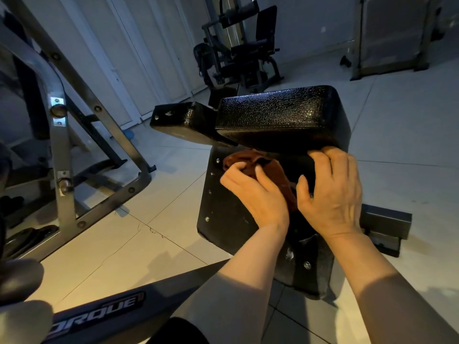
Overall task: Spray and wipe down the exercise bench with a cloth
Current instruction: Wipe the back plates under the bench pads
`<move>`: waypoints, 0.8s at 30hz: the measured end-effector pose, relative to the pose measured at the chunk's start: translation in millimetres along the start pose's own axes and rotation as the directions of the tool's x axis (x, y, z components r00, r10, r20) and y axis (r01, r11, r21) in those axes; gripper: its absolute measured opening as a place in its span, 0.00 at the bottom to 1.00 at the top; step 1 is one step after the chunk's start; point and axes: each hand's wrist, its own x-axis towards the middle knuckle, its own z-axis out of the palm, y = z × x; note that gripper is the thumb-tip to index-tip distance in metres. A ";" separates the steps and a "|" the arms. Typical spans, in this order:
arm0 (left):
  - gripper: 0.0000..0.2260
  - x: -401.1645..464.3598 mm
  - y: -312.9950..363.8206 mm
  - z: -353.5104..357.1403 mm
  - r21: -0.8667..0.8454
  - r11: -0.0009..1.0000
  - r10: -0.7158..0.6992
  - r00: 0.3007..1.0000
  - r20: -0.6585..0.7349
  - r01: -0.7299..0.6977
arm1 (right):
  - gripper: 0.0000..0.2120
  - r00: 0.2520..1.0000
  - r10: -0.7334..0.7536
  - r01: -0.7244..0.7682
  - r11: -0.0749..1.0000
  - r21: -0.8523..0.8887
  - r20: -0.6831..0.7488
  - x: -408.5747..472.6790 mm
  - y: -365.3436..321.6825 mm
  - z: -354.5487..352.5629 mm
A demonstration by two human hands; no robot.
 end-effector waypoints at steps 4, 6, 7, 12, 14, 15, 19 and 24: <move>0.11 13.3 15.8 14.4 -0.048 0.998 0.048 0.999 -0.002 -0.048 | 0.17 0.999 -0.021 0.020 1.000 0.012 0.031 2.1 1.1 -7.1; 0.12 5.5 7.7 20.7 -0.034 0.998 0.053 0.984 0.167 -0.048 | 0.15 0.999 -0.028 0.027 0.999 0.016 0.038 4.3 3.2 -9.0; 0.11 -3.2 0.4 20.8 -0.039 0.999 0.035 0.952 0.306 -0.024 | 0.15 0.999 -0.024 0.023 1.000 0.019 0.036 5.0 3.3 -9.3; 0.08 -14.1 -6.0 16.3 -0.004 0.999 -0.047 0.986 0.162 0.048 | 0.14 1.000 0.030 -0.030 0.998 0.059 0.006 6.2 -1.2 -6.4; 0.09 2.3 10.0 16.0 -0.019 1.000 0.020 0.999 -0.035 -0.021 | 0.14 1.000 0.020 -0.020 0.998 0.062 -0.006 7.0 -1.1 -6.8; 0.10 8.2 14.7 16.8 -0.024 0.998 0.049 0.997 -0.065 -0.050 | 0.14 1.000 0.017 -0.016 0.998 0.059 -0.004 7.1 -0.7 -7.5; 0.11 -5.9 5.8 21.0 -0.011 0.993 0.118 0.939 0.322 -0.121 | 0.14 0.998 0.044 -0.046 0.998 0.049 0.036 5.9 2.2 -10.9; 0.15 -7.9 0.0 10.2 0.037 0.988 -0.156 0.969 0.194 0.152 | 0.14 0.995 0.087 -0.090 0.995 0.047 0.058 7.2 1.7 -12.7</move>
